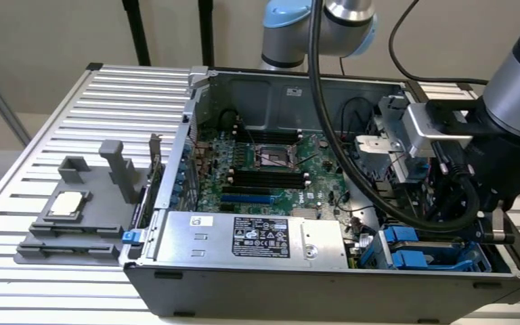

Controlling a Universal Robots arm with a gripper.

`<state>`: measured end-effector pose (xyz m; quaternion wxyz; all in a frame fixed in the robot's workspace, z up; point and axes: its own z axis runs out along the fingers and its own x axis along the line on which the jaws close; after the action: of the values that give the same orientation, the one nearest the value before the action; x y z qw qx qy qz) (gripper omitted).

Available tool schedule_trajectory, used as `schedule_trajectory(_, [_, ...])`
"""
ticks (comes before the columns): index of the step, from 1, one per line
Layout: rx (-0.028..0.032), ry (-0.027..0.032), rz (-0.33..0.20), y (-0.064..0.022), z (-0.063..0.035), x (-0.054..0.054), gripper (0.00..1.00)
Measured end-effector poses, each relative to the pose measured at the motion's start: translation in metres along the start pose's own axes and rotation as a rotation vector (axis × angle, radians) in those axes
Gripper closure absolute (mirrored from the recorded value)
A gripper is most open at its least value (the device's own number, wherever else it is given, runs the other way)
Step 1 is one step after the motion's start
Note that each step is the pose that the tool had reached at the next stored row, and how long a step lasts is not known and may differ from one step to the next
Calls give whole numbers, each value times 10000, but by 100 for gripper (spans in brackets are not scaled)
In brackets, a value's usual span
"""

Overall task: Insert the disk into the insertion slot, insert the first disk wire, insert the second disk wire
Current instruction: 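Insert the second disk wire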

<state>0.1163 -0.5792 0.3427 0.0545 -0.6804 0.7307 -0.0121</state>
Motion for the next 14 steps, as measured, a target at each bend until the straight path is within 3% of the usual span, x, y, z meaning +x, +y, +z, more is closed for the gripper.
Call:
schedule_trajectory(7, [9,-3,0,-1,2,17,83])
schedule_trajectory(14, [66,-2,-4,3,19,21,83])
